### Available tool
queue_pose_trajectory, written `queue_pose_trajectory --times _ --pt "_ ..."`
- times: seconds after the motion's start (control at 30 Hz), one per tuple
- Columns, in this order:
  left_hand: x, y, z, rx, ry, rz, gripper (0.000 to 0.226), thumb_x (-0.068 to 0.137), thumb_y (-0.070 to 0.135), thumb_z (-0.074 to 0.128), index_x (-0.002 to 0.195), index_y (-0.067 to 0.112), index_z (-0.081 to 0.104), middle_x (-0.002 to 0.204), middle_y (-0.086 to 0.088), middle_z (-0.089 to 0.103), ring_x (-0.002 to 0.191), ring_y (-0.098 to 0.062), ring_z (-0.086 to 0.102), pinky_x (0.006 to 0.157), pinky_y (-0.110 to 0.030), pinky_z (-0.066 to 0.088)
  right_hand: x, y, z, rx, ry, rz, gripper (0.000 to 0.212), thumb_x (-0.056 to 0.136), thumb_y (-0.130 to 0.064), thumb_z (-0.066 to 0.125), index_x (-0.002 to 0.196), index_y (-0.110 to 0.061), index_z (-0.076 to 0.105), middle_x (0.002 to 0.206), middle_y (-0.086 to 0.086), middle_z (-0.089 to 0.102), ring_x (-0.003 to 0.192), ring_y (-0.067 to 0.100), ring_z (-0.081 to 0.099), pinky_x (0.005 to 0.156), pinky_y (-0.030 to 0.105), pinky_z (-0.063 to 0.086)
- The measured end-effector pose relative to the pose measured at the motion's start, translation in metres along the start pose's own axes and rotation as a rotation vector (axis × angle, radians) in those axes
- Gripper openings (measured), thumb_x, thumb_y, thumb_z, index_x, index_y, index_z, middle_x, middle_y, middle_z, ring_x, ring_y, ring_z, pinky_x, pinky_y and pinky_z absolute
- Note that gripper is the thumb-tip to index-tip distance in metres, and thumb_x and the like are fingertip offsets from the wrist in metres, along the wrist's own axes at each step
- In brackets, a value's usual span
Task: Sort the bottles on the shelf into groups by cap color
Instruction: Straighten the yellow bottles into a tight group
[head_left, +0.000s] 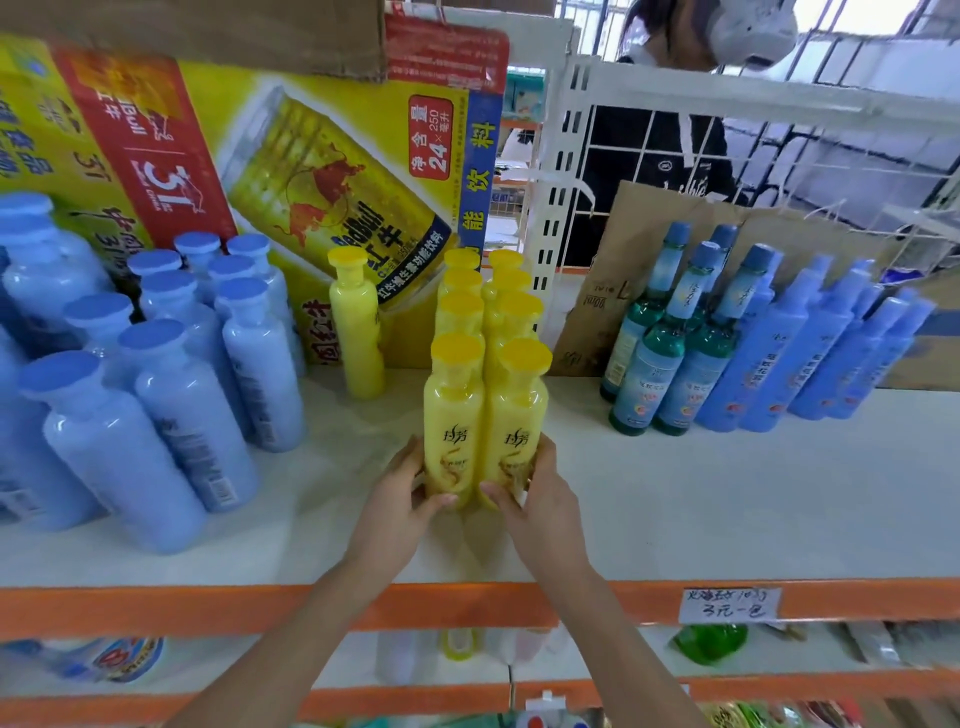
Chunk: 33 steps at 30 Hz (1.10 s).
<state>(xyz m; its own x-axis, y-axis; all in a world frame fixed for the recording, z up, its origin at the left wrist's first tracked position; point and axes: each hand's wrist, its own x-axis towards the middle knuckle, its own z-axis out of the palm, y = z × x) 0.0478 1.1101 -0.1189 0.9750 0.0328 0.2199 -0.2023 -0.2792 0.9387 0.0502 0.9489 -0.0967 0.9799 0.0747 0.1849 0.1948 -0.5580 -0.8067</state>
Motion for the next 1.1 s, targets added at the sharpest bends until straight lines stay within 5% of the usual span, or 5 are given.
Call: queue_pose_trajectory --times 0.17,0.43,1.1 --pt "0.004 -0.001 0.004 0.060 -0.006 0.017 0.061 0.078 0.003 0.065 0.133 0.017 0.041 0.130 0.000 0.048 0.113 -0.011 0.054 0.097 -0.025 0.045 0.007 0.003 0.001 0.020 -0.002 -0.003 0.058 0.085 -0.025 0.064 0.131 -0.016 0.029 0.107 -0.014 0.050 0.105 0.018 0.057 0.074 0.019 0.037" --pt "0.013 -0.009 0.009 0.173 0.029 -0.012 0.068 0.082 0.008 0.064 0.141 0.013 0.030 0.133 -0.007 0.049 0.121 -0.019 0.050 0.101 -0.043 0.043 0.022 0.005 0.004 0.013 -0.006 -0.024 0.065 0.087 -0.020 0.062 0.138 -0.014 0.022 0.126 0.002 0.054 0.111 0.021 0.056 0.081 0.021 0.040" --pt "0.012 -0.010 0.012 0.314 0.055 -0.037 0.060 0.085 0.018 0.062 0.137 0.017 0.033 0.129 -0.002 0.054 0.116 -0.021 0.054 0.094 -0.041 0.046 0.025 0.012 0.002 0.012 -0.080 -0.015 0.063 0.089 -0.024 0.059 0.138 -0.016 0.019 0.126 0.000 0.053 0.111 0.021 0.056 0.082 0.026 0.043"
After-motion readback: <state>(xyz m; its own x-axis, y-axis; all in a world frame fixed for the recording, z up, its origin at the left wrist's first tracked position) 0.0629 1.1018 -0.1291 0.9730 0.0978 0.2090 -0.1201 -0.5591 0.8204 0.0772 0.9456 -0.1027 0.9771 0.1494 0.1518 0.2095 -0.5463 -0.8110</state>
